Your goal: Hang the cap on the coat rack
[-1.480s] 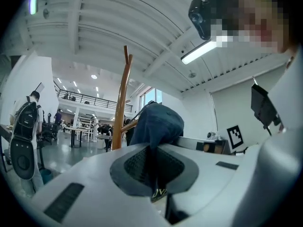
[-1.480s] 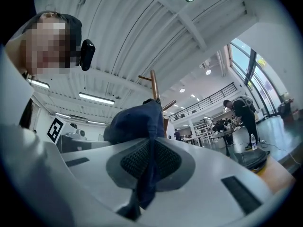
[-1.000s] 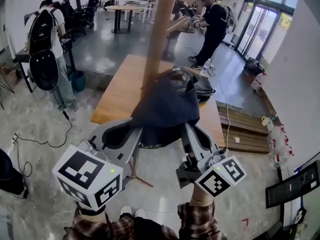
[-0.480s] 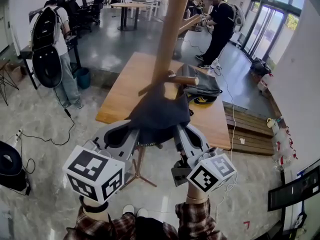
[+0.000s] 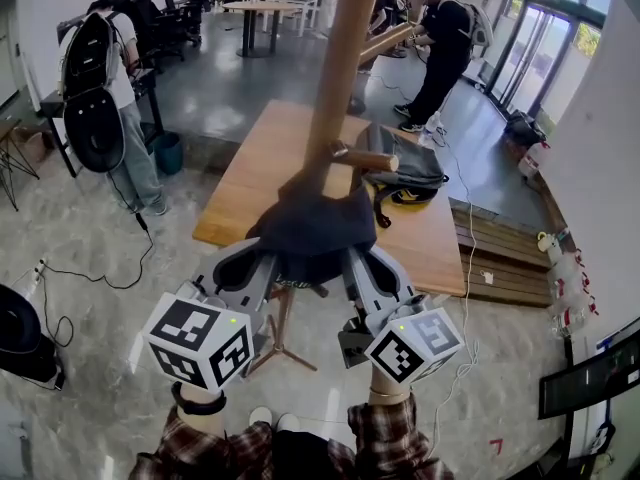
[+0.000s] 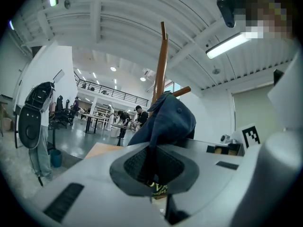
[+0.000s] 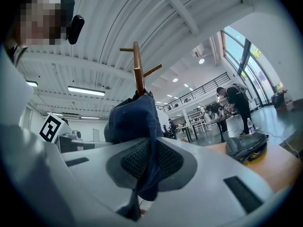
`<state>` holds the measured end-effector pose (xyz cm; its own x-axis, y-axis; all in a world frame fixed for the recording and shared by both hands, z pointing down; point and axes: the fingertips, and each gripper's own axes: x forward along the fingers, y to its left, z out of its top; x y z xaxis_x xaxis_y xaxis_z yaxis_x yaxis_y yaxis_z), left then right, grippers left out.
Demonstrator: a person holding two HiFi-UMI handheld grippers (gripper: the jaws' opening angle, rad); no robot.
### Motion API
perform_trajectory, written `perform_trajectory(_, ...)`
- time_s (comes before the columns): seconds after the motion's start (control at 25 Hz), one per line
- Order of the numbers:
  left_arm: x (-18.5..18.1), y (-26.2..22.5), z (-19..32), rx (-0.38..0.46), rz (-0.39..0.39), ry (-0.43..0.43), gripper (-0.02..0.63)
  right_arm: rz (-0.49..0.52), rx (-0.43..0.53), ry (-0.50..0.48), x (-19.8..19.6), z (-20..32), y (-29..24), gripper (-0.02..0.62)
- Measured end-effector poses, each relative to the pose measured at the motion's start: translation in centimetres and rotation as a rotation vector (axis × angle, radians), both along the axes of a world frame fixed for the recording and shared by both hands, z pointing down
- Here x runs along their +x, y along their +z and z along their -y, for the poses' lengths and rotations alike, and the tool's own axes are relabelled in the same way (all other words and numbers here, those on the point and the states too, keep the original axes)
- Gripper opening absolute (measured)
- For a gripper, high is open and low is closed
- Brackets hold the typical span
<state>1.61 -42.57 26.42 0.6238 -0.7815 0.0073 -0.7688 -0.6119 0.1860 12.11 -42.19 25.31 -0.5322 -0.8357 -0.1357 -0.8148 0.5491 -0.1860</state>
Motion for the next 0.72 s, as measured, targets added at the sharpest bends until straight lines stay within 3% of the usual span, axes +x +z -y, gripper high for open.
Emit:
perform_trajectory(0.2, -0.1, -0.2, 0.2, 0.014, -0.013, -0.013, 0.021, -0.003, -0.001, -0.011, 0.1, 0.0, 0.0, 0.021)
perform_trajectory(0.36, -0.3, -0.5, 0.0, 0.018, -0.068, 0.003, 0.021, 0.004, 0.000, -0.029, 0.0, -0.1, 0.2, 0.025)
perform_trajectory(0.48, -0.7, -1.1, -0.4, 0.034, -0.092, -0.001, 0.024, -0.015, 0.010, -0.023, 0.2, -0.4, -0.2, 0.069)
perform_trajectory(0.6, -0.6, -1.7, -1.0, 0.047, -0.097, 0.029, 0.118, -0.024, 0.030, -0.012, 0.6, -0.9, -1.0, 0.080)
perform_trajectory(0.72, -0.7, -2.2, -1.9, 0.052, -0.098, 0.056, 0.158, -0.015, 0.040, -0.006, 1.2, -1.5, -1.2, 0.080)
